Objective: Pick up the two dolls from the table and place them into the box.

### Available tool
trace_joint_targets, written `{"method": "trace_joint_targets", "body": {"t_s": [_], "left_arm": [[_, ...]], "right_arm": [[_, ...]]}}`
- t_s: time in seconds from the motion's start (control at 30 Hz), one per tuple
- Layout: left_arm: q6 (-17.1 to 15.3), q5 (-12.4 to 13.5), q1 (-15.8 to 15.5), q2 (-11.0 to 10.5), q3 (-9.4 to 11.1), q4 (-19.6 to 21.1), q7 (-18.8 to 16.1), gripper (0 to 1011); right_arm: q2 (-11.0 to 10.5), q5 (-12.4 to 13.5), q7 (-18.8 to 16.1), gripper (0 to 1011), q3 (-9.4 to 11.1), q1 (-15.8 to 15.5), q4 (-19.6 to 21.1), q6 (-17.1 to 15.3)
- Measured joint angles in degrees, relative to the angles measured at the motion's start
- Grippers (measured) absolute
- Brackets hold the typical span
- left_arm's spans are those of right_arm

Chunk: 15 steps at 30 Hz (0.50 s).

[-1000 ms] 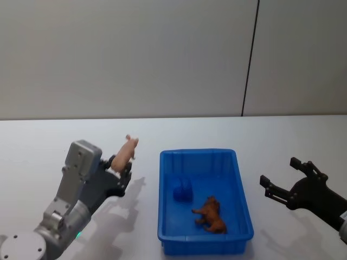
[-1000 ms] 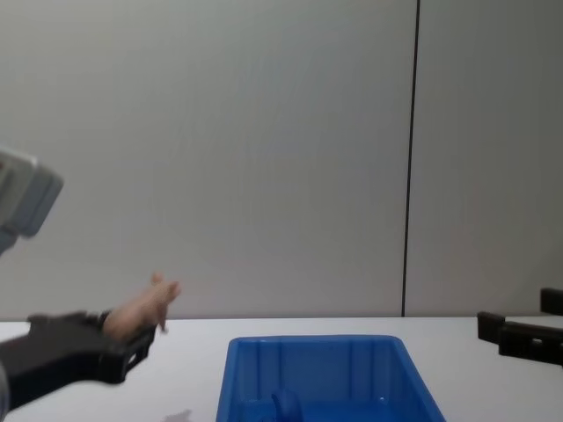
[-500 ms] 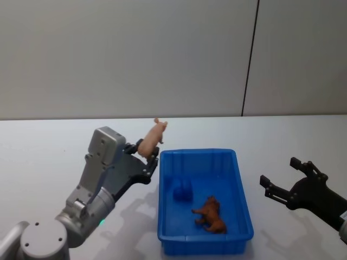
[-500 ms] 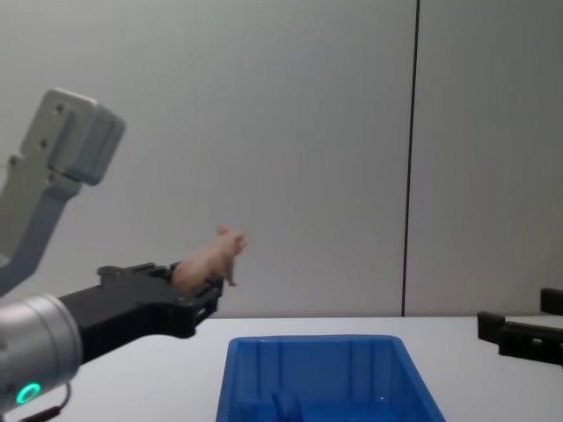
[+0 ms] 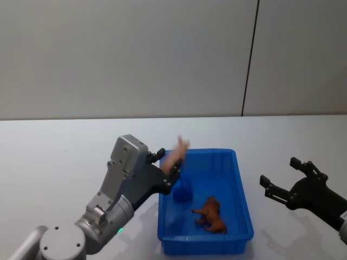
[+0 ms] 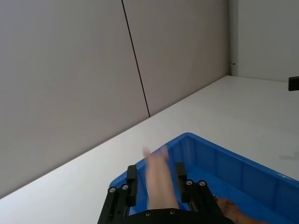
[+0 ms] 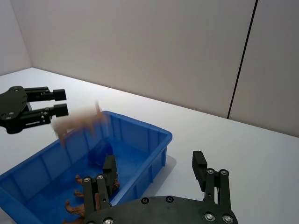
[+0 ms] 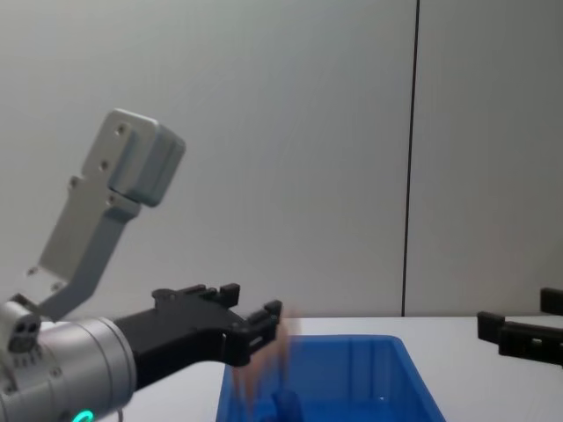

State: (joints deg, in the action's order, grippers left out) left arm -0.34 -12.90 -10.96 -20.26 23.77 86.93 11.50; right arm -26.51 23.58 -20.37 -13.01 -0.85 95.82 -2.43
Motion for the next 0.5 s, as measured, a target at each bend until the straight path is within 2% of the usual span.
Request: {"method": "trace_joint_targets", "body": {"t_s": [0.07, 0.1, 0.2, 0.3, 0.33, 0.37, 0.43, 0.47, 0.5], "left_arm": [[-0.38, 0.14, 0.08, 0.40, 0.42, -0.12, 0.51, 545], [-0.38, 0.14, 0.08, 0.40, 0.42, -0.12, 0.51, 545], [-0.69, 0.27, 0.23, 0.79, 0.88, -0.26, 0.93, 661], [-0.80, 0.33, 0.37, 1.02, 1.14, -0.34, 1.20, 744], [-0.81, 0.33, 0.40, 1.06, 1.18, -0.36, 1.26, 744], [-0.82, 0.34, 0.44, 1.09, 1.23, -0.38, 1.32, 799], [-0.81, 0.36, 0.56, 1.15, 1.31, -0.40, 1.38, 861], [-0.76, 0.36, 0.61, 1.17, 1.33, -0.40, 1.38, 861], [-0.65, 0.37, 0.65, 1.17, 1.34, -0.40, 1.38, 912]], "right_arm": [[0.00, 0.00, 0.00, 1001, 0.00, 0.00, 0.00, 0.00], [0.00, 0.00, 0.00, 1001, 0.00, 0.00, 0.00, 0.00], [0.00, 0.00, 0.00, 1001, 0.00, 0.00, 0.00, 0.00], [0.00, 0.00, 0.00, 1001, 0.00, 0.00, 0.00, 0.00], [0.00, 0.00, 0.00, 1001, 0.00, 0.00, 0.00, 0.00], [0.00, 0.00, 0.00, 1001, 0.00, 0.00, 0.00, 0.00], [0.00, 0.00, 0.00, 1001, 0.00, 0.00, 0.00, 0.00], [0.00, 0.00, 0.00, 1001, 0.00, 0.00, 0.00, 0.00], [0.00, 0.00, 0.00, 1001, 0.00, 0.00, 0.00, 0.00]]}}
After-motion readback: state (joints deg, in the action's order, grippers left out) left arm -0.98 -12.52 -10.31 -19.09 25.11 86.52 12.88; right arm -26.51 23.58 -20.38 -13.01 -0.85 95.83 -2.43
